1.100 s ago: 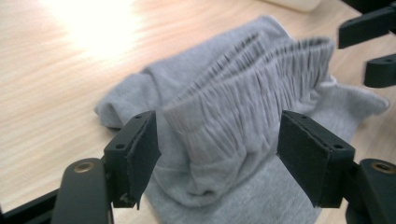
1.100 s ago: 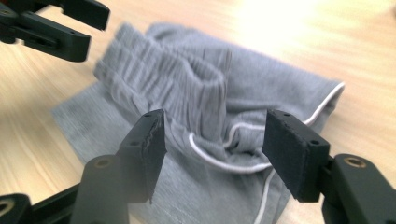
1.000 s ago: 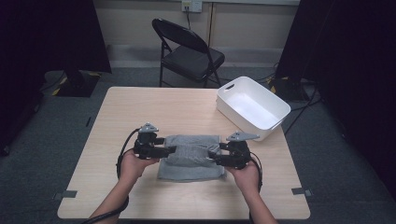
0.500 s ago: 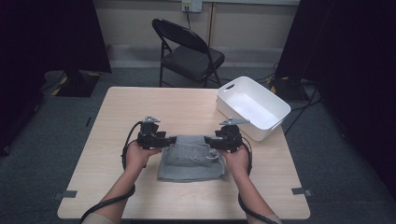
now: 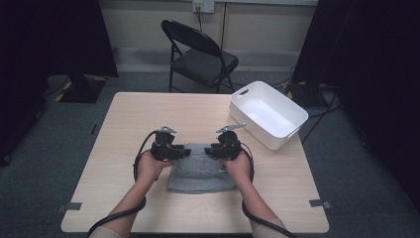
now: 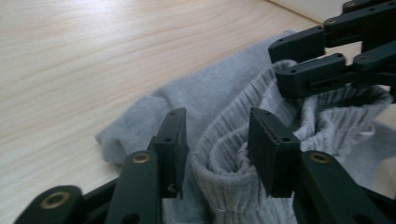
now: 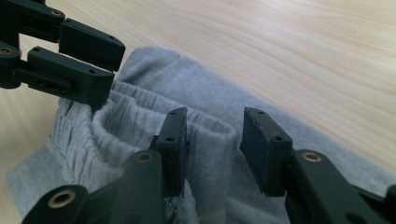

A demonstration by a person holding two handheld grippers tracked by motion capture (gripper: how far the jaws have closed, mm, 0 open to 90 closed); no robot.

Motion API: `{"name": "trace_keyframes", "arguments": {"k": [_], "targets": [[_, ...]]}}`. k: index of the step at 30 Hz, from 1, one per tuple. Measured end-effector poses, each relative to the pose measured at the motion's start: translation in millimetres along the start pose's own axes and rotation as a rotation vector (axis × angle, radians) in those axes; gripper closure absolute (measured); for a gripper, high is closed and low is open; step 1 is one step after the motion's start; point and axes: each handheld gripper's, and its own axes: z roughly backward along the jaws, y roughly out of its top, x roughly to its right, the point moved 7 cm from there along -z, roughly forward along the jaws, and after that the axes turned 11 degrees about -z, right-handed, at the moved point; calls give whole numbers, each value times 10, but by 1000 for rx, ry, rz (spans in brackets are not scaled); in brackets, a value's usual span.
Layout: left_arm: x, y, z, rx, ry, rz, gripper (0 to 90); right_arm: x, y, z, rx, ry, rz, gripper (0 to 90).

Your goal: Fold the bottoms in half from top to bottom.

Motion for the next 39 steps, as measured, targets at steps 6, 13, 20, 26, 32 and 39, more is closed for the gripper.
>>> {"name": "trace_keyframes", "arguments": {"k": [6,13,20,26,32,39], "targets": [[137,-33,117,-6,-20,-40,677,-86,-83,178,26,47,6,829],[321,-126,216,-25,-56,-59,771,-198,-254,354,56,55,53,843],[513,-254,262,-33,-92,-98,817,-257,-512,484,94,40,91,825],[666,-361,282,-51,-118,-144,827,-265,-692,552,99,38,117,808],[722,-430,296,-36,-123,-151,771,-281,-820,578,94,40,129,775],[496,-287,387,83,-48,-88,524,-261,-890,594,78,48,136,765]]}}
